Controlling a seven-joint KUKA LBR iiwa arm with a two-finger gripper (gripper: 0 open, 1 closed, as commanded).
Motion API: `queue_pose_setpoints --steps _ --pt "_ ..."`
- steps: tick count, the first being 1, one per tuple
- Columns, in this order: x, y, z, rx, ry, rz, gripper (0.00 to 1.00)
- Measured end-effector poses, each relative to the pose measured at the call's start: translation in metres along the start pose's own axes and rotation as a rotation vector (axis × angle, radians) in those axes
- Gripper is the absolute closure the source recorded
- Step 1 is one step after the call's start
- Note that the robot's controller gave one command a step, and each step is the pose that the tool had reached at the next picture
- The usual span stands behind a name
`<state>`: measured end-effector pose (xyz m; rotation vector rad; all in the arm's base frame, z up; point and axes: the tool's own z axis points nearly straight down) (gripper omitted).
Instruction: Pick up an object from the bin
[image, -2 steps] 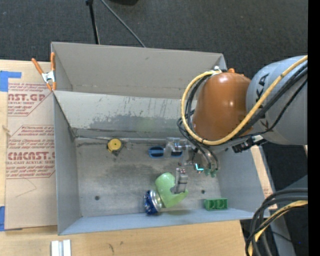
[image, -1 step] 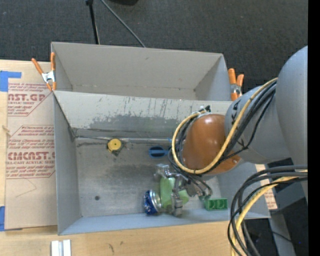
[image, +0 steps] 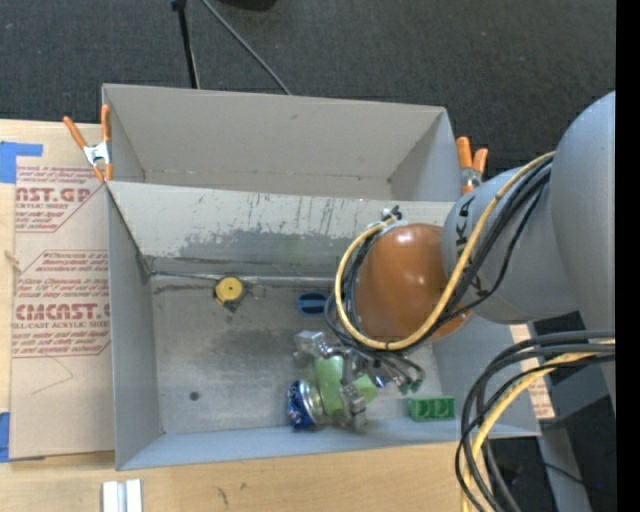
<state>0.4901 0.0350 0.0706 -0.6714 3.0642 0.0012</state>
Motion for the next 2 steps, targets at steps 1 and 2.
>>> queue_pose_setpoints --steps 1,2 --pt "0.000 0.002 0.000 -0.003 0.003 -0.001 1.00" --pt "-0.019 -0.027 -0.148 0.003 -0.004 -0.242 1.00"
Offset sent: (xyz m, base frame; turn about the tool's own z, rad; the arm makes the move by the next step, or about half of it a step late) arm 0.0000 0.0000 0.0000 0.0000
